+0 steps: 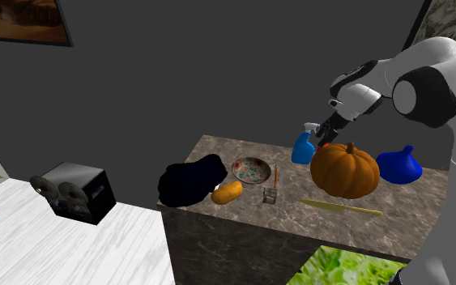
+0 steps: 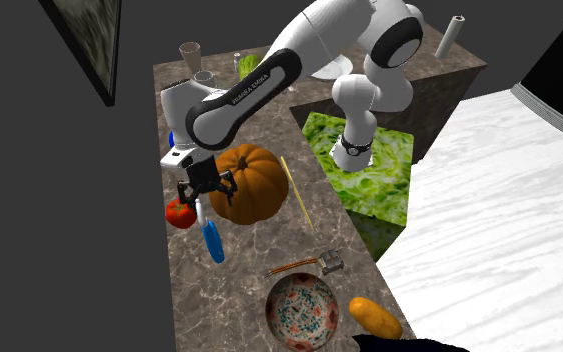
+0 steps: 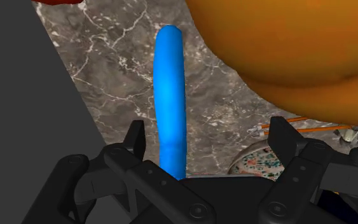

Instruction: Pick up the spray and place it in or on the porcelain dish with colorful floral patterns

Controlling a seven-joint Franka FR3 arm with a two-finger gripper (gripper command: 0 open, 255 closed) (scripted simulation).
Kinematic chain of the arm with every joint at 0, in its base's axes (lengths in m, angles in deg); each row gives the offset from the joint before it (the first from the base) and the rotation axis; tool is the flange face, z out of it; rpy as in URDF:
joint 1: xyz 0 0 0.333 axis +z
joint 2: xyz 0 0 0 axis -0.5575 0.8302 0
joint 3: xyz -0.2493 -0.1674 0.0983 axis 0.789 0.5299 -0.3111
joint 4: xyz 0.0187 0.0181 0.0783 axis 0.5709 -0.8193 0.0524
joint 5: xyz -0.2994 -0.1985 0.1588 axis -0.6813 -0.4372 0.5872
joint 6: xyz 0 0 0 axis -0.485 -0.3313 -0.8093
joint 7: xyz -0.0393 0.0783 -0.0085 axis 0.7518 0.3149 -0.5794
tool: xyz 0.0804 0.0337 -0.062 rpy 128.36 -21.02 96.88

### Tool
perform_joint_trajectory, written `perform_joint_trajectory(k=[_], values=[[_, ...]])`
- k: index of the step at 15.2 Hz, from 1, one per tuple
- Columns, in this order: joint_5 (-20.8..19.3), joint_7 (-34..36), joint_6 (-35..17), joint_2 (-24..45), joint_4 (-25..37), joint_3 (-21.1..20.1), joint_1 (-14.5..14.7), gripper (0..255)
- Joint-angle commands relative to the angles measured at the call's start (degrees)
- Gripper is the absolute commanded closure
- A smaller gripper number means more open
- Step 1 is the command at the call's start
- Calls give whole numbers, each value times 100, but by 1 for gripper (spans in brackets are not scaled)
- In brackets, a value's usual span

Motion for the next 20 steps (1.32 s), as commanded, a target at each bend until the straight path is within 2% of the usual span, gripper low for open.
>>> perform_joint_trajectory(k=[1,2,10,17,18,20], values=[[495,-417,273,556,464,-316,-485,0],[647,-534,378,771,675,-439,-672,0],[1021,-694,106,1120,658,-723,-734,0],[1020,-693,106,1120,659,-723,-734,0],[1020,-693,106,1120,659,-723,-734,255],[1020,-693,106,1120,659,-723,-734,255]])
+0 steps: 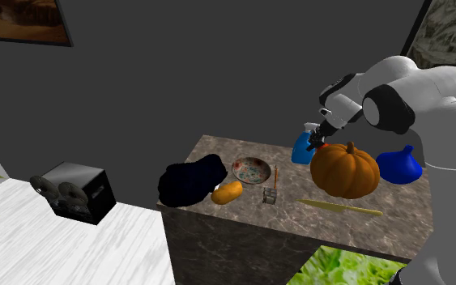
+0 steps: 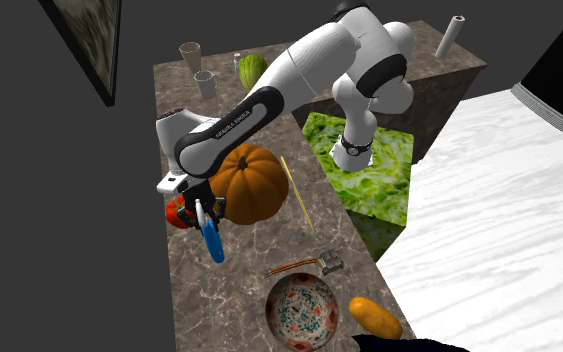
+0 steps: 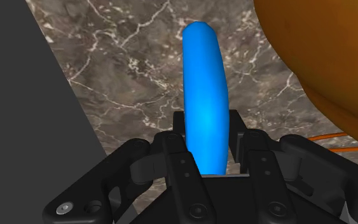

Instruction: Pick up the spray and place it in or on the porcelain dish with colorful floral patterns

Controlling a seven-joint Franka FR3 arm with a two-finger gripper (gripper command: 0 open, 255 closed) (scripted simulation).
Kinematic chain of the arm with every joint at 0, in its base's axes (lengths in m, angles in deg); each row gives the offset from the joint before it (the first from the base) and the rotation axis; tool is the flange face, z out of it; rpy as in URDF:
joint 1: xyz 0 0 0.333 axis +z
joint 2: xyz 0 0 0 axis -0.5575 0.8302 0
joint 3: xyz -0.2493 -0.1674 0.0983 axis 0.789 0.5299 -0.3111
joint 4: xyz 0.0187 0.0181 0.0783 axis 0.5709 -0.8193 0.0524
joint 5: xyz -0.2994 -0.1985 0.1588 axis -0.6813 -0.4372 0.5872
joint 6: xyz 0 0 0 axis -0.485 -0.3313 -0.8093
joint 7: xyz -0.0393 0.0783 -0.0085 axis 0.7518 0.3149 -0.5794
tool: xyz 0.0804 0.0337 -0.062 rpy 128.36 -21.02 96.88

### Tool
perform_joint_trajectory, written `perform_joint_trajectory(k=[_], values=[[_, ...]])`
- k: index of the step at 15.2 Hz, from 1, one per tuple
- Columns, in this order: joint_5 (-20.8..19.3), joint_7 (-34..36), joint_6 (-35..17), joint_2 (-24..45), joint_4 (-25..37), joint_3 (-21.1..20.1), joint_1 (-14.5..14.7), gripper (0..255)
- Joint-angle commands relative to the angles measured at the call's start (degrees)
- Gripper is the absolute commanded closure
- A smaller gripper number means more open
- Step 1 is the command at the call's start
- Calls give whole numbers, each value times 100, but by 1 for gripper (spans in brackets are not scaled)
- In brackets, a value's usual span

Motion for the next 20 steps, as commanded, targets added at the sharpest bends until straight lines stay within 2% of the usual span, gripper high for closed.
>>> perform_joint_trajectory(k=[1,7,20], values=[[0,0,0,1,0,-1,0,255],[1,0,-1,1,-1,-1,0,255],[-647,597,417,-579,203,388,278,255]])
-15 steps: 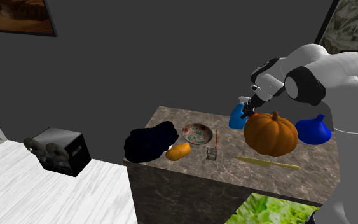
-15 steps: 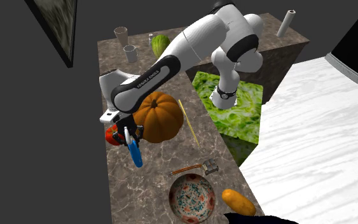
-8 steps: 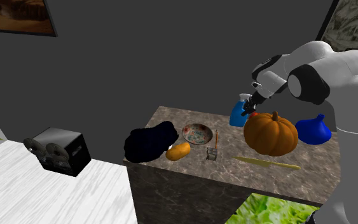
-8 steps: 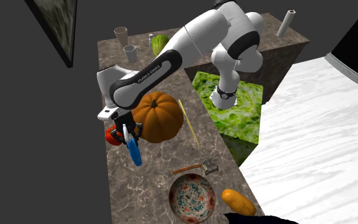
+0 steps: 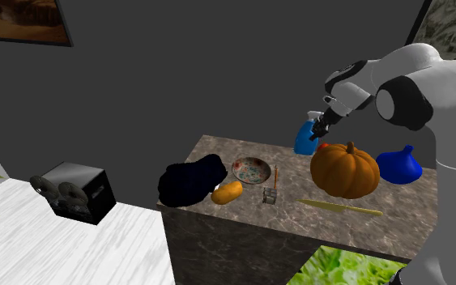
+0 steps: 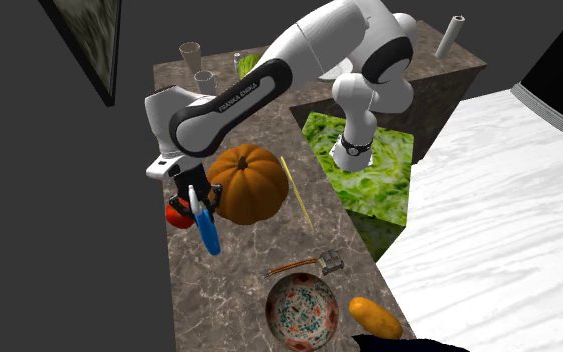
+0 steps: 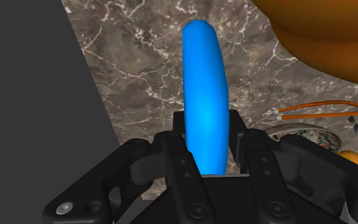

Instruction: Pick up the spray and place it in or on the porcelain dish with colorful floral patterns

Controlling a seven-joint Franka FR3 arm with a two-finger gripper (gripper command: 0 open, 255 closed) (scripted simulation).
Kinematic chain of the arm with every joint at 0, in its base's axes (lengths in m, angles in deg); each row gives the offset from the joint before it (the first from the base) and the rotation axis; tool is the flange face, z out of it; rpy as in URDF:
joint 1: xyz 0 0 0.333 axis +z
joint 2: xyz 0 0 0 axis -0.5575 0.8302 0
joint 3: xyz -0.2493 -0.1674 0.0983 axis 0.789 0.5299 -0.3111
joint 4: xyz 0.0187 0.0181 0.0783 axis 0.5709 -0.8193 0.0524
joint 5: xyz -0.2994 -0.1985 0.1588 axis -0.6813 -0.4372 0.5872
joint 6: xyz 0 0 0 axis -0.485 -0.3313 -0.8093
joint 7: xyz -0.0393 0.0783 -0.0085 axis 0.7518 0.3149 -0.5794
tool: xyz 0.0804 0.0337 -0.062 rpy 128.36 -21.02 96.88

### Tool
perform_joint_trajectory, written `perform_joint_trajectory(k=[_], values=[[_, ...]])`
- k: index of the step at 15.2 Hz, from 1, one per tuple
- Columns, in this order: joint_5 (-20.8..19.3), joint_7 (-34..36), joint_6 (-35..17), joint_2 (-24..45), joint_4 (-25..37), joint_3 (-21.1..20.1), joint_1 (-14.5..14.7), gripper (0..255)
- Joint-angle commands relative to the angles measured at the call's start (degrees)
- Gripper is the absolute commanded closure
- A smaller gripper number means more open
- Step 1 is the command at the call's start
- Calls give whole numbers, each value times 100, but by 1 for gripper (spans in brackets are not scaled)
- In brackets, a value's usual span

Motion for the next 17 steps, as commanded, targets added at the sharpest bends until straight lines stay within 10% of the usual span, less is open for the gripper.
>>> perform_joint_trajectory(k=[1,10,17], values=[[-105,99,72,-94,41,60,46,255],[-493,501,423,-415,317,264,179,255],[-962,1342,-562,-1254,-628,308,1435,255]])
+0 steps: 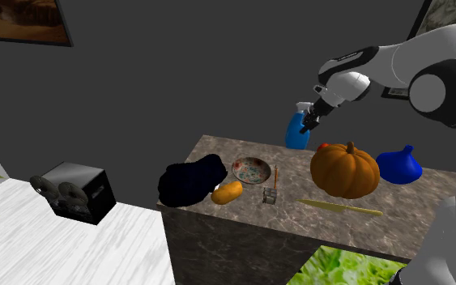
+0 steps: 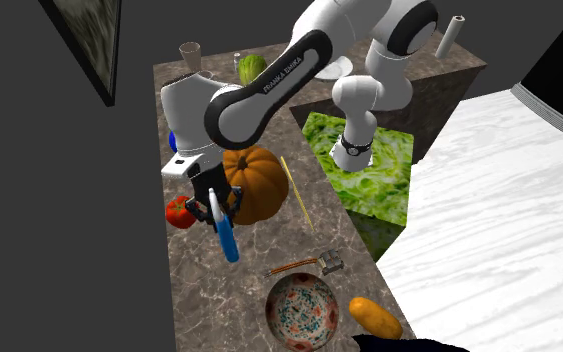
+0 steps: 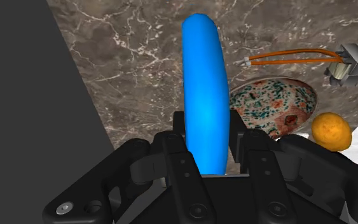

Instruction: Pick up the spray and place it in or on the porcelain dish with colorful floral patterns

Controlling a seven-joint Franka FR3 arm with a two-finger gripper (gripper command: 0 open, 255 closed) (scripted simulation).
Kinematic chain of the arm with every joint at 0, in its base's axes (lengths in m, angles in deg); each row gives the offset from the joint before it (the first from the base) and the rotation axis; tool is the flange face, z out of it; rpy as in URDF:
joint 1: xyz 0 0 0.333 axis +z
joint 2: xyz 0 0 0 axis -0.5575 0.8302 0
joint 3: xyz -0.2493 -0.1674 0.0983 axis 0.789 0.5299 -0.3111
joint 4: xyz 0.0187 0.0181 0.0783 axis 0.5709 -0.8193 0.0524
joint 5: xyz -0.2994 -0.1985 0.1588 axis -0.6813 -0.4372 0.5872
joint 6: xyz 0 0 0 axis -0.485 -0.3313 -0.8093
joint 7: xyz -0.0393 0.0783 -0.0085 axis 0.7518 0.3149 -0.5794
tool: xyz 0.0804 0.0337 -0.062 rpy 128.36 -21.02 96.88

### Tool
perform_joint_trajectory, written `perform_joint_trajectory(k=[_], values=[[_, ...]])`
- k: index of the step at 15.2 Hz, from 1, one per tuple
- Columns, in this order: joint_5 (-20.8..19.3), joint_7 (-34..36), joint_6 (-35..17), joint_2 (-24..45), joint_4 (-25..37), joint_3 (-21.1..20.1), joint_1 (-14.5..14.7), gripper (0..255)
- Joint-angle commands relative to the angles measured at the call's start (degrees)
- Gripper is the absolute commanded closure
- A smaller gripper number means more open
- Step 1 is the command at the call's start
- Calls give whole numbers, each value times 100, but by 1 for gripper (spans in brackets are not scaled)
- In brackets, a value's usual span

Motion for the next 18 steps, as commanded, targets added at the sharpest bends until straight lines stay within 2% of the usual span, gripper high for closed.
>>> perform_joint_trajectory(k=[1,6,10,16,18], values=[[-125,265,-269,-200,-213,-21,309,255],[-424,968,-888,-609,-640,-167,983,255],[-592,1527,-1305,-790,-852,-360,1410,255],[-697,2310,-1788,-807,-951,-693,1940,255],[-609,2268,-1845,-748,-974,-725,1947,255]])
